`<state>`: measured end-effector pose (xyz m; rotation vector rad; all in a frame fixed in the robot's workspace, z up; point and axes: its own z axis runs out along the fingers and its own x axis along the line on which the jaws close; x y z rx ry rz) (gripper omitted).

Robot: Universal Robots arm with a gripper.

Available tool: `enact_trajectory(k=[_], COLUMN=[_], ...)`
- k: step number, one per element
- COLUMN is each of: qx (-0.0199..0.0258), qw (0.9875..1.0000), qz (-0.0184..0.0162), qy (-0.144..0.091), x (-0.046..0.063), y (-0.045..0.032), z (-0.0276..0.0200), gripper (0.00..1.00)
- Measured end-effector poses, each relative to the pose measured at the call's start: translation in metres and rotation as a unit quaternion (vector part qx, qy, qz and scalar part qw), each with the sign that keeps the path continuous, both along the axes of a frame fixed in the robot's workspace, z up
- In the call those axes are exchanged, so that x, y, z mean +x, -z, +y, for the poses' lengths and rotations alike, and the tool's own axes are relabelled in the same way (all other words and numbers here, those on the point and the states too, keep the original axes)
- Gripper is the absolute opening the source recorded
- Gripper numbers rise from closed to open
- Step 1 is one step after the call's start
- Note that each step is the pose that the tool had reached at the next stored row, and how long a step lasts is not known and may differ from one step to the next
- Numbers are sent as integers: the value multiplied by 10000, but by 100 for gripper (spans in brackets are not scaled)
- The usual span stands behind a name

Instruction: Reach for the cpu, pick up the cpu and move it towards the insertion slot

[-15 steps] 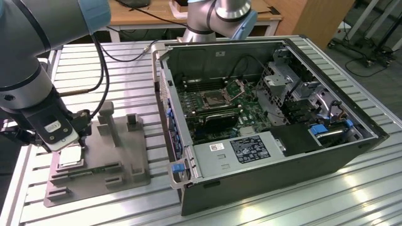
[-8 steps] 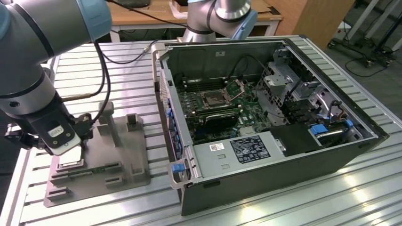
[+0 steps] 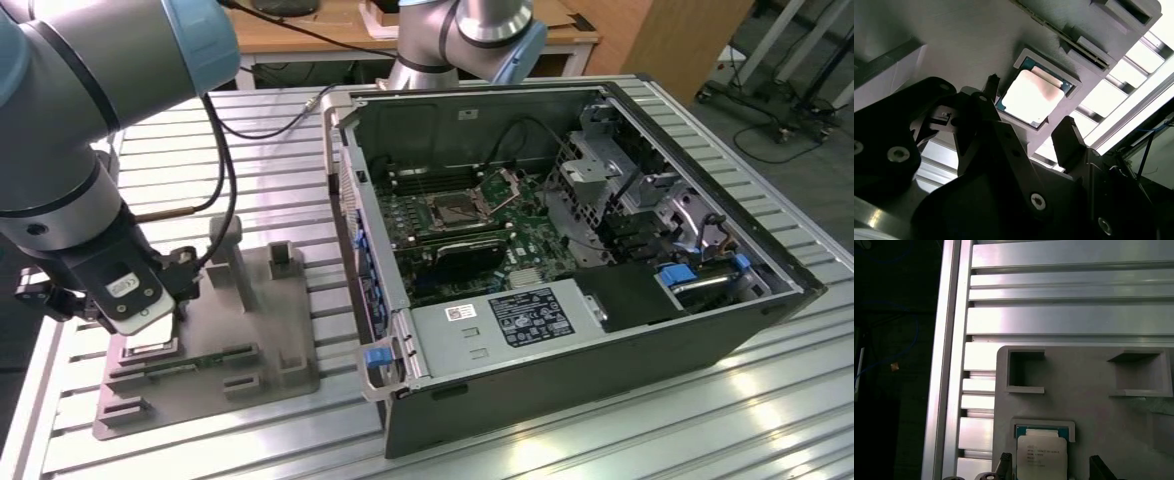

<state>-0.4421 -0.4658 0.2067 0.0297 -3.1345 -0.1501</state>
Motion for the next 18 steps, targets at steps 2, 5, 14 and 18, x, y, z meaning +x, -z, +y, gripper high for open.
enact_trajectory(k=[2,5,14,18], qx=[0,0,0,0], qw=[10000,10000,10000,10000], qz=[0,0,0,0], qy=[0,0,0,0], x=[0,0,0,-2], y=[1,1,3,24], z=[0,0,0,0], gripper=[69,69,69,69])
